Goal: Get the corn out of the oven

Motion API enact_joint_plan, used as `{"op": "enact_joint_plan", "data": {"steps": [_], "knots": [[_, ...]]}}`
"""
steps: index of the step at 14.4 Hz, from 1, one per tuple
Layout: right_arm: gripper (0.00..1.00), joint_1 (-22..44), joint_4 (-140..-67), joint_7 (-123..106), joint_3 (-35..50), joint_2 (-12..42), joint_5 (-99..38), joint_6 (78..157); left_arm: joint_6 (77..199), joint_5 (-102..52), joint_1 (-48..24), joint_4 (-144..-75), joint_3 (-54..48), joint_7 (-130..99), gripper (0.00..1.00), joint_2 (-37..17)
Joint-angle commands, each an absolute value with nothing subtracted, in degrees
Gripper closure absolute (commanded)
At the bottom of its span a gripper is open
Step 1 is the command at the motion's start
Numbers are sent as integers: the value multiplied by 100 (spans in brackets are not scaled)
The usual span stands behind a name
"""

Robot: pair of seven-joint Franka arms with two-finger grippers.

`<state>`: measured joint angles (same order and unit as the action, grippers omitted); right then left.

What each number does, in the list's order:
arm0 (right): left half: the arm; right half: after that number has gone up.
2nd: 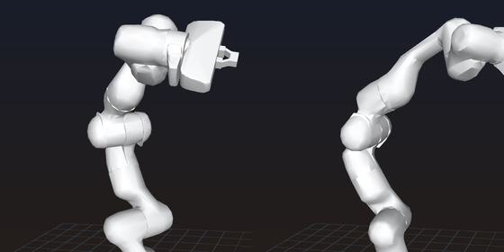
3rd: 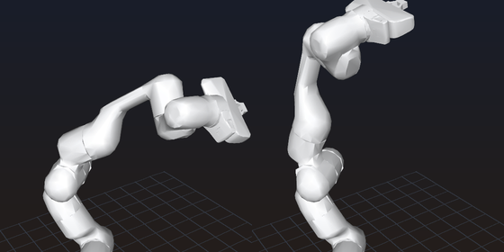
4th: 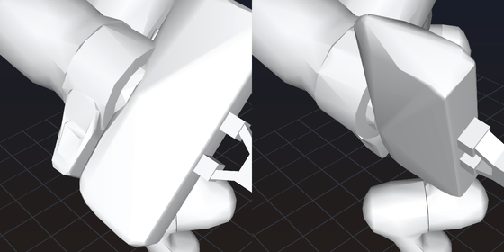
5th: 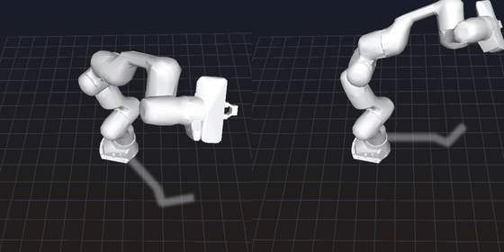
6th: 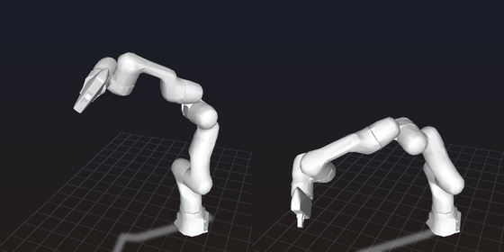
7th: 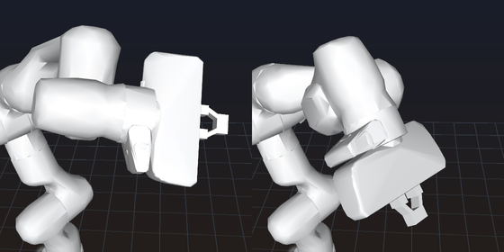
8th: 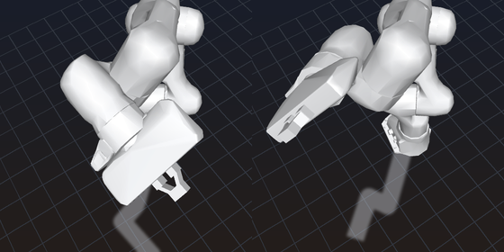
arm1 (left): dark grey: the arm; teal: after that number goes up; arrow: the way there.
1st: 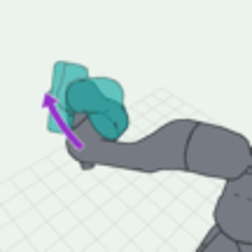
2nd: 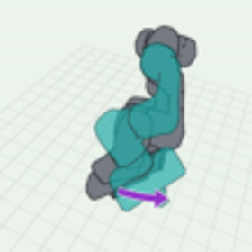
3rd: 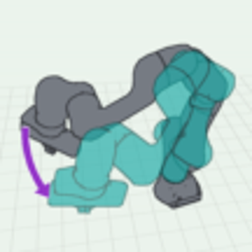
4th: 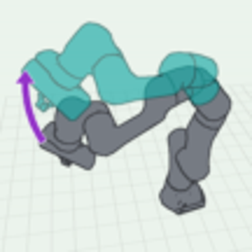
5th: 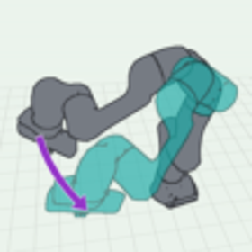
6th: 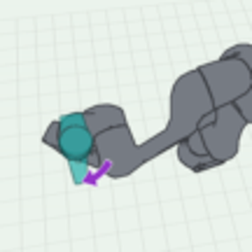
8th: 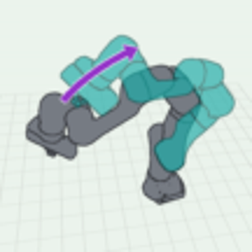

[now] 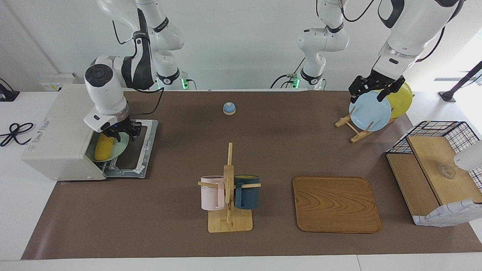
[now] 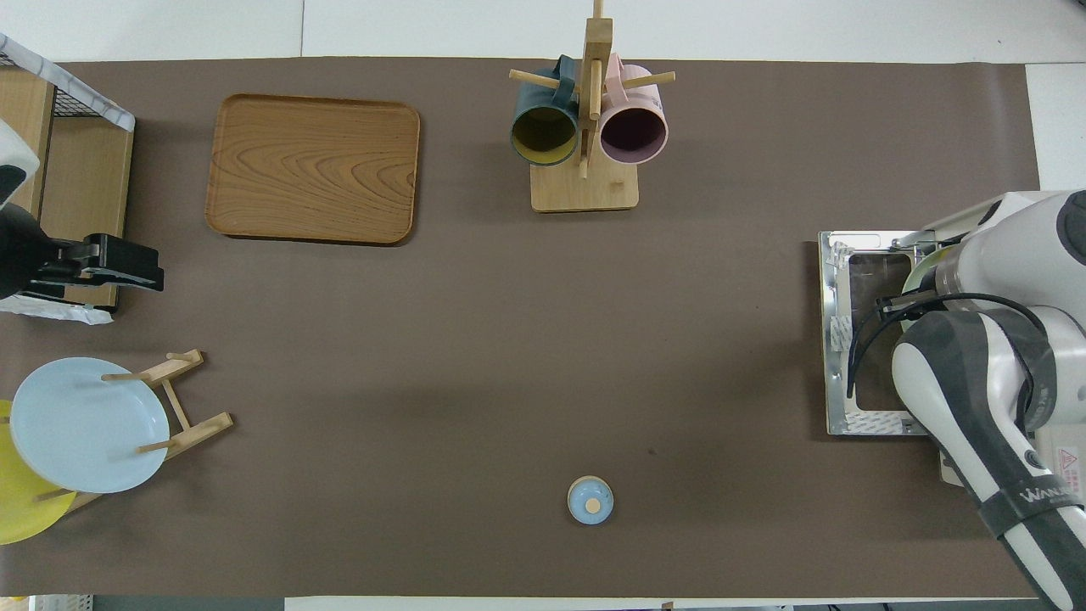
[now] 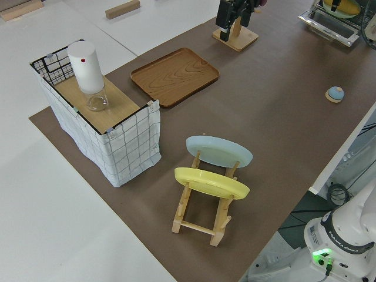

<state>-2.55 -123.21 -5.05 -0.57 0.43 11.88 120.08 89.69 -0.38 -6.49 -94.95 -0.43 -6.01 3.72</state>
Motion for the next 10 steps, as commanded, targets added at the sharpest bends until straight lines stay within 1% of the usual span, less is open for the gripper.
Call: {"op": "enact_joint_plan", "data": {"steps": [1,3,6,7,8,9,10], "knots": [[50,-403,-12568,-554,-18,-79,1195,12233,8991,26,-615,-9519,-88,-633,0,396],[50,-457,-12779,-554,-18,-88,1178,12410,8991,26,-607,-9519,-88,-615,0,396],[50,-518,-12849,-580,-18,-79,1178,12480,9044,26,-606,-9527,-79,-580,0,396],[52,-519,-12937,-580,-18,-105,1178,12489,9044,26,-606,-9527,-88,-554,0,396],[60,-519,-12990,-589,-18,-123,1178,12541,9053,26,-606,-9527,-79,-554,0,396],[71,-519,-13016,-598,-26,-132,1178,12568,9053,26,-606,-9527,-88,-545,0,396],[84,-519,-13025,-606,-26,-141,1178,12568,9053,26,-606,-9527,-88,-562,0,396]]}}
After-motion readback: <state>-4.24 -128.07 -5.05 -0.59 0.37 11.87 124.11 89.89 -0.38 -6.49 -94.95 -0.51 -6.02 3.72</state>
